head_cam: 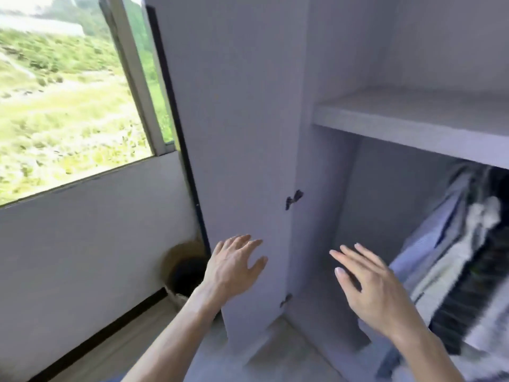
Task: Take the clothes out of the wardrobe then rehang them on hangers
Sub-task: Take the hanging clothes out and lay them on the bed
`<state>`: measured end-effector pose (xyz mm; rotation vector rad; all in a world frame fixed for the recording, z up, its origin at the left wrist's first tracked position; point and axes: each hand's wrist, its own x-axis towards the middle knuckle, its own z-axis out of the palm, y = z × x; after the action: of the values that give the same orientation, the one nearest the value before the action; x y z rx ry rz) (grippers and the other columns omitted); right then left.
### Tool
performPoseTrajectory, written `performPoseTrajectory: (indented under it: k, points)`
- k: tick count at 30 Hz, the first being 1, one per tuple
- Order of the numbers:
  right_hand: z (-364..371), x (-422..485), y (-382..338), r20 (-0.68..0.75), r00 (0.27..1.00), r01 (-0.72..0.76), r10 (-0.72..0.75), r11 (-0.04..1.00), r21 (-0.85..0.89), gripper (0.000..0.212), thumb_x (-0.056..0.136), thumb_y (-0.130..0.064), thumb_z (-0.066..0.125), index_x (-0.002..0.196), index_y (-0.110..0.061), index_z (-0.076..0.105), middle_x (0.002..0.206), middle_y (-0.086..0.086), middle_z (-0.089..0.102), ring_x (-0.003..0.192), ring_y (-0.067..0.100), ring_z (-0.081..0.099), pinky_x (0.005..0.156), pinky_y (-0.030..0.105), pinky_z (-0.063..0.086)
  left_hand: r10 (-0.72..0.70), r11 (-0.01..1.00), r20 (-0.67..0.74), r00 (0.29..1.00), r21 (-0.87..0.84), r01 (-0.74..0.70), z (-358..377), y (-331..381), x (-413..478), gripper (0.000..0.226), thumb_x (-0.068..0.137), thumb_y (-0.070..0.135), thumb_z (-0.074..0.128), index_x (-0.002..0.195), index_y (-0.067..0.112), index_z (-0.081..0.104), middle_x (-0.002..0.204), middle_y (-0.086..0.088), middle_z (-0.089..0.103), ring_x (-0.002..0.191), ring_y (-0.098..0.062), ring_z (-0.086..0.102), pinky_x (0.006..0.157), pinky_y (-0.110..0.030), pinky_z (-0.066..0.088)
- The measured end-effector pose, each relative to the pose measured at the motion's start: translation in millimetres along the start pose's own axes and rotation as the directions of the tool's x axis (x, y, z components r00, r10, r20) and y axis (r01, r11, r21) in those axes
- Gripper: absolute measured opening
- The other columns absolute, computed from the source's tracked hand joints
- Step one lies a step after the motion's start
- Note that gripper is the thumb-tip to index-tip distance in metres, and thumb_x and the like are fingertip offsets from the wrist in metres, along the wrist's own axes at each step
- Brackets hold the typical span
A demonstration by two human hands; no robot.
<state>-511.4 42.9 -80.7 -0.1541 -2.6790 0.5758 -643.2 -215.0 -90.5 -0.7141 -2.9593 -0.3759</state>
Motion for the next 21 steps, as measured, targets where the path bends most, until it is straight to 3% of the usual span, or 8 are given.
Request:
performPoseTrajectory:
  k: [3,11,13,17,21]
  points:
    - [-20,-5,40,-0.052,0.991,-0.127,0.124,0.991,-0.044,0.036,0.093,-0.025,0.066,0.129,-0.030,0.067,0.136,-0.007,0.062,0.137,0.019,0.047,0.109,0.038,0.042,0.123,0.991,0.048,0.991,-0.052,-0.120,15,43,52,0.055,0.098,0.061,0.039,0.150,0.044,0.035,0.159,0.012,0.032,0.147,-0.012,0.025,0.120,-0.032,0.016]
    - [-50,-7,95,-0.167,0.894,-0.437,0.416,0.890,-0.126,0.037,0.097,-0.024,0.059,0.135,-0.026,0.062,0.142,-0.006,0.056,0.143,0.018,0.038,0.117,0.037,0.033,0.420,0.905,0.123,0.899,-0.136,-0.404,46,128,155,0.056,0.099,0.056,0.043,0.151,0.040,0.035,0.159,0.008,0.032,0.146,-0.016,0.028,0.120,-0.034,0.019]
    - [-58,-3,100,-0.190,0.868,-0.488,0.458,0.857,-0.164,0.038,0.099,-0.027,0.055,0.137,-0.027,0.059,0.144,-0.009,0.054,0.145,0.016,0.034,0.118,0.034,0.030,0.488,0.871,0.129,0.863,-0.141,-0.471,49,144,181,0.055,0.099,0.055,0.042,0.152,0.040,0.034,0.160,0.008,0.031,0.146,-0.016,0.028,0.121,-0.035,0.019]
    - [-76,9,106,-0.329,0.798,-0.579,0.505,0.795,-0.183,0.037,0.098,-0.026,0.058,0.134,-0.025,0.063,0.140,-0.004,0.059,0.140,0.022,0.043,0.116,0.038,0.035,0.604,0.794,0.121,0.787,-0.175,-0.582,52,173,223,0.053,0.100,0.053,0.043,0.151,0.042,0.035,0.159,0.012,0.031,0.145,-0.015,0.028,0.120,-0.036,0.023]
    - [-97,21,118,-0.423,0.729,-0.659,0.538,0.718,-0.224,0.044,0.098,-0.042,0.044,0.138,-0.030,0.058,0.144,-0.006,0.055,0.141,0.020,0.042,0.112,0.043,0.041,0.701,0.711,0.123,0.702,-0.185,-0.678,57,200,258,0.054,0.100,0.054,0.041,0.151,0.041,0.033,0.160,0.011,0.030,0.146,-0.013,0.027,0.121,-0.035,0.020]
